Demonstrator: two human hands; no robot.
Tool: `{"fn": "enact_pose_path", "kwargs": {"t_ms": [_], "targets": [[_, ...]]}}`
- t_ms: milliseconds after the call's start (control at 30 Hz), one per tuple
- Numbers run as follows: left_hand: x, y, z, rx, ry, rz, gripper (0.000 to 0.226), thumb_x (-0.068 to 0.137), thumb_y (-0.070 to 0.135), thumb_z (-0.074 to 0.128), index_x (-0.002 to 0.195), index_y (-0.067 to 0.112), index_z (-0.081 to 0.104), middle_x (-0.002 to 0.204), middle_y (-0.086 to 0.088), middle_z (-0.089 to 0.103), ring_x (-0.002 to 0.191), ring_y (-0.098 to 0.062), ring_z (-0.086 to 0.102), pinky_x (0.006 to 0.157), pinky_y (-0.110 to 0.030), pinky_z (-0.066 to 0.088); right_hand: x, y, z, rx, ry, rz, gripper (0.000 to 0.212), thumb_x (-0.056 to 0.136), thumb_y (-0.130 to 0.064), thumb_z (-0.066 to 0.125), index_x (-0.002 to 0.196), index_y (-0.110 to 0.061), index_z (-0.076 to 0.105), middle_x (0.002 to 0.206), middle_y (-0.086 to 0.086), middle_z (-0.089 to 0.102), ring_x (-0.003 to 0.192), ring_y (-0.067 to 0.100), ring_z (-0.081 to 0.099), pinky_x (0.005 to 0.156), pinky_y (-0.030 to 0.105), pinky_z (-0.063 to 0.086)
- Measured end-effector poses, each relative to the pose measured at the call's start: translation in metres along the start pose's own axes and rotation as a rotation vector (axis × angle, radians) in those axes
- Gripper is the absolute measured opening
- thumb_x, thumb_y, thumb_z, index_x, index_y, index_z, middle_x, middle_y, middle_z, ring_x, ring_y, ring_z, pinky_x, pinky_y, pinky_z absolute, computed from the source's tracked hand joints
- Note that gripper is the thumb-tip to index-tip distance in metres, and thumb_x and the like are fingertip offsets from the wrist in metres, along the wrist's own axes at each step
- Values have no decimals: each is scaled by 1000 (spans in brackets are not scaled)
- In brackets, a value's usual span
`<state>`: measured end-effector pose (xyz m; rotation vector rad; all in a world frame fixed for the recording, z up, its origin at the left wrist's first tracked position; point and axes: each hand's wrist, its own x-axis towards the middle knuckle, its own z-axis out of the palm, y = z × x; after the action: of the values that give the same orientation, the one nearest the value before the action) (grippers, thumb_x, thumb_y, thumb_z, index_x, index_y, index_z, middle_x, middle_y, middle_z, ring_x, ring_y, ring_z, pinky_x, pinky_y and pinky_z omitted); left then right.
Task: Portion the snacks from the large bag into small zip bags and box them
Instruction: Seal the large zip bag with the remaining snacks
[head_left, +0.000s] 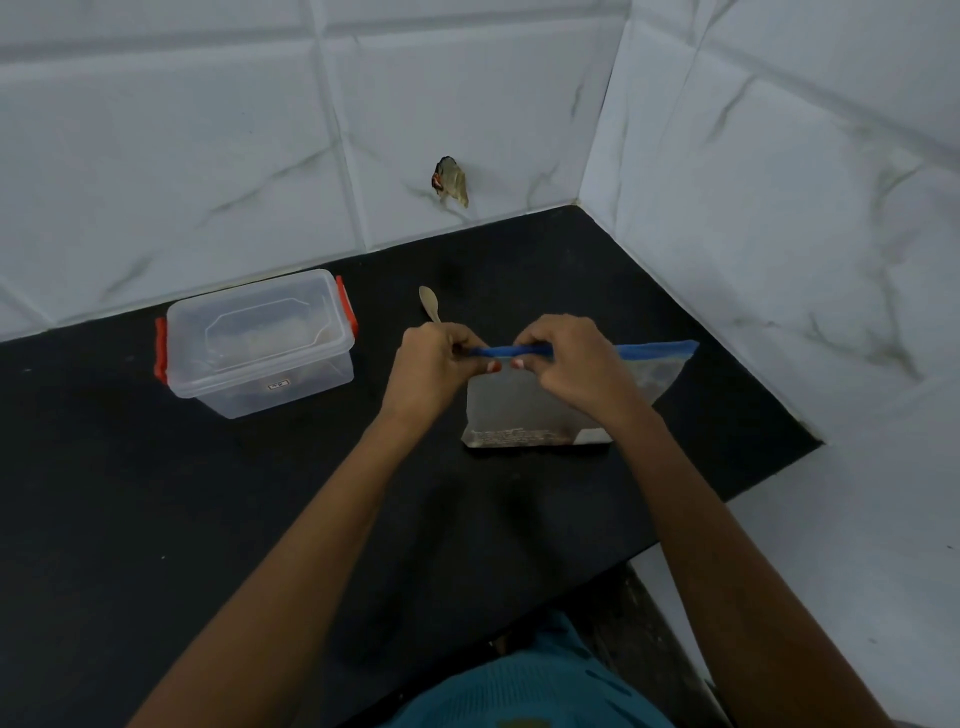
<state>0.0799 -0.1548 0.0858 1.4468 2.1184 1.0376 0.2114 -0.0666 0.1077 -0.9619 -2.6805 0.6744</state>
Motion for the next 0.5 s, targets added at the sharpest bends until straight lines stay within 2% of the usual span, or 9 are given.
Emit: {"fn": "enact_pose_path", "kwargs": {"t_ms": [167, 300, 400, 500], "targets": [[-6, -7, 0, -108, 27, -2, 33, 80, 11, 67, 113, 9, 61, 107, 4, 58, 92, 1, 54, 71, -1, 44, 4, 0, 5, 33, 35, 11, 18, 85, -10, 61, 103, -7, 66, 100, 6, 62, 90, 13, 52, 87, 25, 41], [-8, -11, 1, -245, 48, -35, 20, 83, 9, 64, 102, 12, 64, 102, 9, 58, 85, 5, 57, 73, 1, 43, 5, 2, 4, 56, 42, 26, 19, 85, -9, 61, 104, -7, 66, 99, 3, 60, 88, 6, 48, 84, 20, 35], [-10, -11, 6, -229, 81, 13, 12, 85, 9, 62, 92, 19, 59, 94, 8, 59, 85, 2, 58, 75, -5, 47, 5, 1, 4, 88, 35, 33, 18, 85, -8, 60, 102, -8, 65, 98, 2, 59, 88, 6, 48, 84, 20, 36], [-9, -12, 9, -231, 76, 15, 15, 87, 11, 60, 94, 22, 56, 94, 8, 59, 90, -4, 60, 80, -18, 50, 4, -1, 3, 104, 10, 29, 16, 86, -9, 59, 101, -9, 63, 99, 2, 58, 88, 7, 49, 82, 19, 35]]}}
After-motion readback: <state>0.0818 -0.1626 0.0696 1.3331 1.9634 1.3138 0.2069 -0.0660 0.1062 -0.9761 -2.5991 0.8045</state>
